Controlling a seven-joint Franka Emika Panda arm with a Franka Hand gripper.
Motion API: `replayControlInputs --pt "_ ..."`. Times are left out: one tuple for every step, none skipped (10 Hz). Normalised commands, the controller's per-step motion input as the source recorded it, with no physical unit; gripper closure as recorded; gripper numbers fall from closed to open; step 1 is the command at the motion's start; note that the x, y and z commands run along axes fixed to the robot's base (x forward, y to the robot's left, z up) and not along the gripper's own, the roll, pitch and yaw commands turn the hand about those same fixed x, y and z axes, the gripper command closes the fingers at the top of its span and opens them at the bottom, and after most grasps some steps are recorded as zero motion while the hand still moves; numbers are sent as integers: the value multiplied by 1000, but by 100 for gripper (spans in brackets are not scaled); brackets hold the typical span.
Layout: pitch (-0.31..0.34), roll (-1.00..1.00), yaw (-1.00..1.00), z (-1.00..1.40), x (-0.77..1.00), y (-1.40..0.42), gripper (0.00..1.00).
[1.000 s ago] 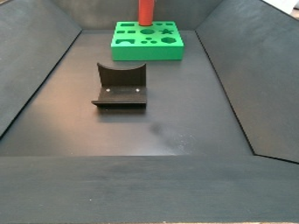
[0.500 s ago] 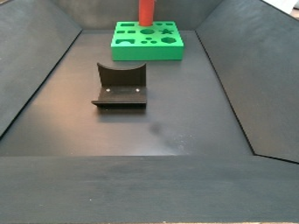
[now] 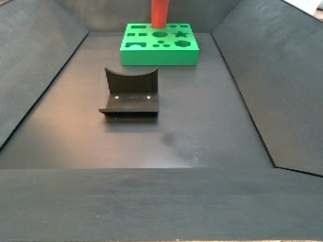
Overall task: Pick up the oval object. Move up. Place the oval object on the fixture. Regrasp the oval object. Move to above the board. Insert the oval object.
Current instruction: Insert the oval object.
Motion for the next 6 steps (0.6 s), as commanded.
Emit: replayControlInputs --pt "0 417 0 -577 0 -134 100" --pt "0 463 0 -486 0 -220 100" --pt "0 417 0 -580 11 -331 100" --pt "0 333 0 -749 54 -460 100" --pt "-44 224 106 -840 31 -294 100" --pt "0 0 0 0 0 0 100"
